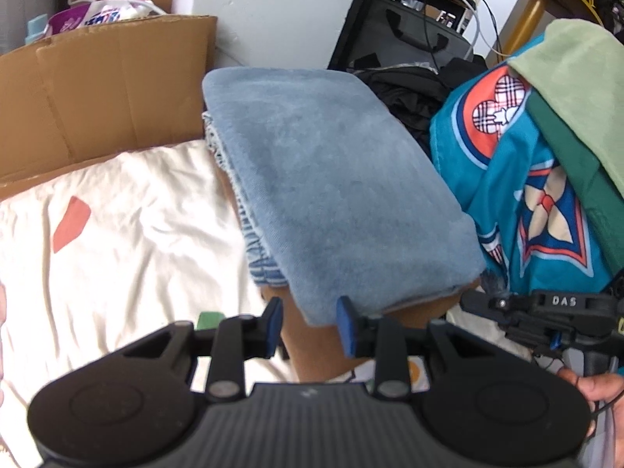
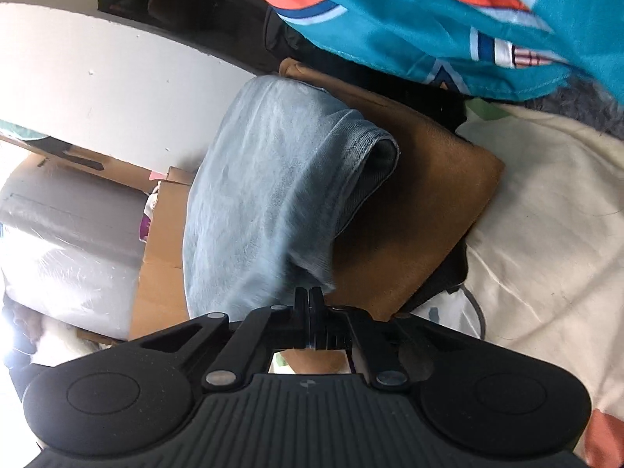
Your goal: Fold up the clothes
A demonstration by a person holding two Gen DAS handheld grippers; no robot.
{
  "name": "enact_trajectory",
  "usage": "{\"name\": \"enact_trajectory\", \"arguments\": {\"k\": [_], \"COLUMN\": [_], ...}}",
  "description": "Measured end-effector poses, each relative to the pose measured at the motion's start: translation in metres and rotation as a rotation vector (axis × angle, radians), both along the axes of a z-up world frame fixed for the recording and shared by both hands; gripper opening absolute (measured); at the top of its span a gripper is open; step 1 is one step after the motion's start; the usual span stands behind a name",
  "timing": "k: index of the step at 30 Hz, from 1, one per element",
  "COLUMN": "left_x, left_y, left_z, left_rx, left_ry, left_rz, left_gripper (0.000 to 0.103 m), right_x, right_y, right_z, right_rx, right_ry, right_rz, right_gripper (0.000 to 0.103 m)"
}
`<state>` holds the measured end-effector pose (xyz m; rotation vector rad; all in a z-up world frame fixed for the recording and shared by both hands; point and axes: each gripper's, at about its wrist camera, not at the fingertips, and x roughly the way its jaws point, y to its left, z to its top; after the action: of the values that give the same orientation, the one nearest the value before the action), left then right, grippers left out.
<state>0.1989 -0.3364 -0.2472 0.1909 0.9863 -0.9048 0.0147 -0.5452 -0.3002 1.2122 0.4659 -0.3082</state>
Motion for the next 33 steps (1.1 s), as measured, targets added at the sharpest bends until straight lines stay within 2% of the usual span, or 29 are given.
{"name": "enact_trajectory", "arguments": {"k": [4, 9, 10, 11, 15, 17, 18, 19, 20, 24, 27, 31, 33], "left_x": [-0.005, -0.009, -0.01, -0.011, -0.016, -0.02, -0.023, -0.025, -0.027, -0.037, -0.044, -0.054, -0.062], "left_y": [0.012, 0.029, 0.032, 0.035, 0.043, 0.045, 0.045, 0.046, 0.047, 0.054, 0.064, 0.076, 0.084], "left_z": [0.017, 0.045, 0.051, 0.057, 0.084, 0.1, 0.108, 0.116, 0.122, 0.152, 0.18, 0.219, 0.238], "left_rx": [0.015, 0.033, 0.036, 0.039, 0.039, 0.033, 0.024, 0.013, 0.011, 0.051, 0.052, 0.045, 0.037], "left_ry": [0.011, 0.028, 0.032, 0.037, 0.046, 0.042, 0.046, 0.051, 0.058, 0.054, 0.035, -0.013, -0.03], "left_rz": [0.013, 0.031, 0.042, 0.054, 0.095, 0.114, 0.12, 0.126, 0.125, 0.122, 0.136, 0.173, 0.201], "left_gripper": [0.034, 0.051, 0.053, 0.056, 0.067, 0.077, 0.079, 0.084, 0.089, 0.092, 0.1, 0.1, 0.1], "right_x": [-0.004, -0.003, -0.003, -0.002, -0.001, -0.001, -0.001, -0.001, 0.0, 0.002, 0.0, -0.008, -0.011], "right_y": [0.007, 0.015, 0.017, 0.018, 0.023, 0.025, 0.027, 0.028, 0.03, 0.037, 0.04, 0.044, 0.046], "right_z": [0.017, 0.049, 0.056, 0.063, 0.092, 0.104, 0.111, 0.118, 0.126, 0.157, 0.179, 0.213, 0.229], "right_rx": [-0.016, -0.054, -0.063, -0.075, -0.106, -0.118, -0.127, -0.133, -0.142, -0.167, -0.155, -0.188, -0.202], "right_ry": [0.013, 0.087, 0.101, 0.115, 0.172, 0.214, 0.235, 0.256, 0.278, 0.343, 0.352, 0.327, 0.316], "right_rz": [0.001, -0.004, -0.006, -0.008, -0.009, -0.013, -0.017, -0.02, -0.017, 0.017, 0.028, 0.022, 0.032], "right_gripper": [0.001, 0.004, 0.01, 0.012, 0.013, 0.037, 0.058, 0.063, 0.063, 0.063, 0.071, 0.084, 0.085]}}
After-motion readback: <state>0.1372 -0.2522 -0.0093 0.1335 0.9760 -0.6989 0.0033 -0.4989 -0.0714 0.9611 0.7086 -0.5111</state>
